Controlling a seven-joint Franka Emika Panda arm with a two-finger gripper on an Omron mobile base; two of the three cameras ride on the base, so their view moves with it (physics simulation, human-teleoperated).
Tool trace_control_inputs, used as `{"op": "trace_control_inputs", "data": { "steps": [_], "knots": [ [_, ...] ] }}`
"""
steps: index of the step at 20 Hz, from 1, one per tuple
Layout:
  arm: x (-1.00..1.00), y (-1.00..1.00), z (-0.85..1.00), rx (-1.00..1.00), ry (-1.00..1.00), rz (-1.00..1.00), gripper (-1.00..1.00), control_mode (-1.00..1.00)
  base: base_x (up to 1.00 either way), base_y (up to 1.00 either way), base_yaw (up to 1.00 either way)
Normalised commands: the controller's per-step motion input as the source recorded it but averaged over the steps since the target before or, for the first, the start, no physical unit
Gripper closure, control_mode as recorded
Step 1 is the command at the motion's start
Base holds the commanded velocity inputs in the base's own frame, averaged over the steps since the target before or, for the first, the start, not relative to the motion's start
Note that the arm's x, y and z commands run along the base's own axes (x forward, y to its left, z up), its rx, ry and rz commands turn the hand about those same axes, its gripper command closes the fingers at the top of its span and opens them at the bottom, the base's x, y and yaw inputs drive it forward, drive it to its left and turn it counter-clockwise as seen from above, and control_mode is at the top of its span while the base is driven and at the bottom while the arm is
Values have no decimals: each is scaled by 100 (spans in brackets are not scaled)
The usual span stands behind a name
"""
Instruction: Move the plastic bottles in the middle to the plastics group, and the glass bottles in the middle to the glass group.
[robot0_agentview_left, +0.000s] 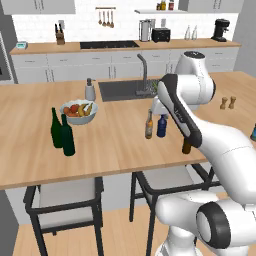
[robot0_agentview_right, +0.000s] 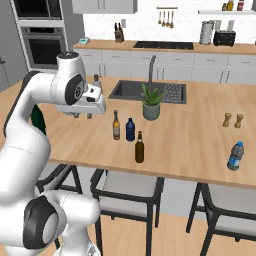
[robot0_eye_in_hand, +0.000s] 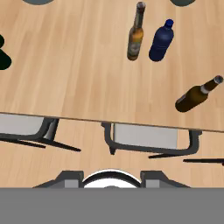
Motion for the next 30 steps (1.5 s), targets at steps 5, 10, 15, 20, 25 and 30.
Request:
{"op": "trace_control_inputs", "data": {
  "steps": [5,10,15,20,25,30],
  "knots": [
    [-16,-7,-3,0,-3,-2,-100,-100,0,0,0],
    [-47,-37,-21,3,-20,-30,-100,-100,0,0,0],
    [-11,-55,-19,1,-8,-48,-100,-100,0,0,0],
    [8,-61,-25,0,29,-57,-100,-100,0,0,0],
    [4,-53,-10,4,20,-23,-100,-100,0,0,0],
    [1,-34,-19,1,0,0,-100,-100,0,0,0]
  ]
}}
